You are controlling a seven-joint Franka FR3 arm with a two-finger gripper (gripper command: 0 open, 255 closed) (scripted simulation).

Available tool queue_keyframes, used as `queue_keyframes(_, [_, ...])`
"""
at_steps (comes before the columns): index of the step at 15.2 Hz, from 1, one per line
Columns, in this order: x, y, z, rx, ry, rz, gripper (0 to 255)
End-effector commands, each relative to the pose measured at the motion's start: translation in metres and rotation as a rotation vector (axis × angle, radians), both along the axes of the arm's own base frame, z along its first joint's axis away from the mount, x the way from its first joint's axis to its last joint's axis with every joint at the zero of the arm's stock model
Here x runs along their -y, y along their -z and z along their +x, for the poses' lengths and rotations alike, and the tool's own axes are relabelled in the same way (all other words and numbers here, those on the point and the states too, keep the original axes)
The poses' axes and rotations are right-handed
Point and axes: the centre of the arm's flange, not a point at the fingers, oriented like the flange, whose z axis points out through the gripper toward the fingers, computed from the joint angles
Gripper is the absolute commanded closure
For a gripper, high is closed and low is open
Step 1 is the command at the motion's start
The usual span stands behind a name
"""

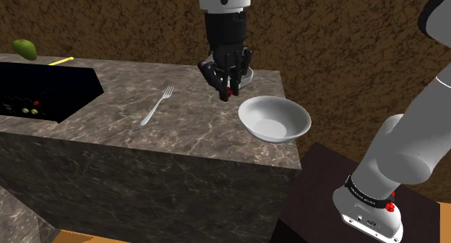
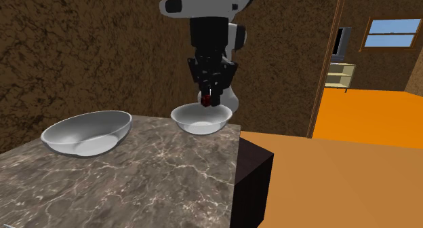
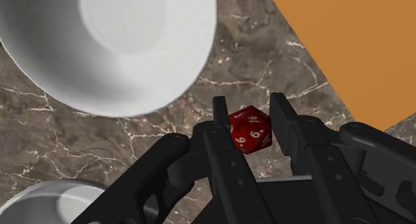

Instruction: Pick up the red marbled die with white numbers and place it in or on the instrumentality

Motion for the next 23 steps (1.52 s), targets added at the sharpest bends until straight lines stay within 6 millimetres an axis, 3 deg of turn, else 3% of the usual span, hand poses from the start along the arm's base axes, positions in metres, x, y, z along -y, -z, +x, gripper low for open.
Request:
queue_keyframes(1, [0.021,-0.004,-0.012,-0.001,-0.001,0.002,255])
queue_keyframes(9, [0.113,-0.007,-0.073,-0.001,-0.001,0.002,255])
queue_keyframes(23, [0.113,0.067,-0.073,-0.001,-0.001,0.002,255])
